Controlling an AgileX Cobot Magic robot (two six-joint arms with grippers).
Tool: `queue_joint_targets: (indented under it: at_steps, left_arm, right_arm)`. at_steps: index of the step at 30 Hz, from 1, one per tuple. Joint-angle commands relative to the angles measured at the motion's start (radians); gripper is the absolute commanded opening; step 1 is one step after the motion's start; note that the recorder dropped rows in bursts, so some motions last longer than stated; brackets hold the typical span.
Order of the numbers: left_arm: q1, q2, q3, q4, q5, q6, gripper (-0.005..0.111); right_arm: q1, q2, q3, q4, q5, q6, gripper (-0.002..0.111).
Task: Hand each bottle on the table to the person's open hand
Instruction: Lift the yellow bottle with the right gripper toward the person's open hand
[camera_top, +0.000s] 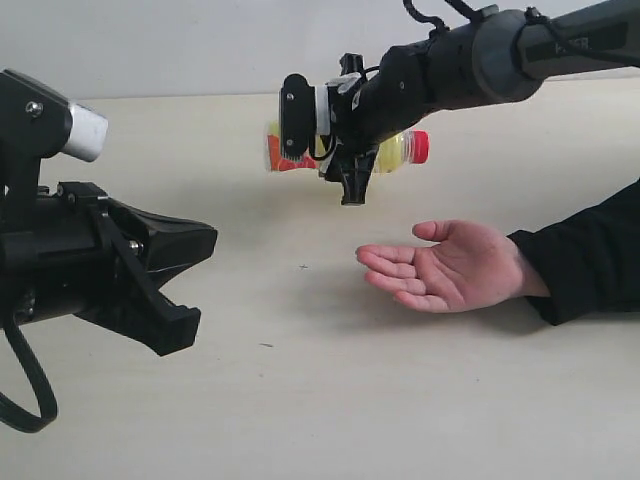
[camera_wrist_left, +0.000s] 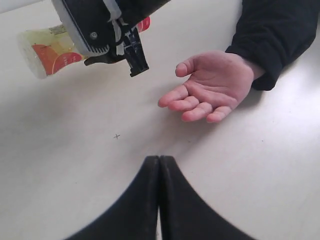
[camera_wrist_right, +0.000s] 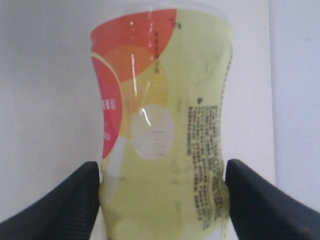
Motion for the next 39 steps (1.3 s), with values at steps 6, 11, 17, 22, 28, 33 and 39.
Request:
queue_joint_targets:
  at_steps: [6,11,17,22,28,33,39]
  left_arm:
    - [0.002,-0.007,0.005,0.002,0.001,0.006,0.001]
    - [0.002,-0.007,0.005,0.002,0.001,0.006,0.001]
    - [0.002,-0.007,0.005,0.002,0.001,0.006,0.001]
    - [0.002,-0.007,0.005,0.002,0.001,0.006,0.001]
    - [0.002,-0.007,0.005,0.002,0.001,0.006,0.001]
    - [0.002,-0.007,0.005,0.002,0.001,0.006,0.001]
    - [0.002,-0.007,0.005,0.002,0.001,0.006,0.001]
  right_arm:
    - [0.001,-0.170,-0.004,0.020,0.225,0.245,0.000]
    - [0.001,-0.290,-0.004,0.020,0.286,0.460,0.000]
    - [0.001,-0.425,-0.004,0.016,0.464,0.717,0.000]
    - [0.001,-0.447,-0.004,-0.030,0.667,1.004,0.000]
    - [0.001,-0.447,-0.004,-0.142,0.842,1.219,0.000]
    - [0.001,-0.447,0.000,-0.101,0.929,1.281,0.000]
    - [0.001,-0.447,0.087,-0.104,0.898,1.376,0.000]
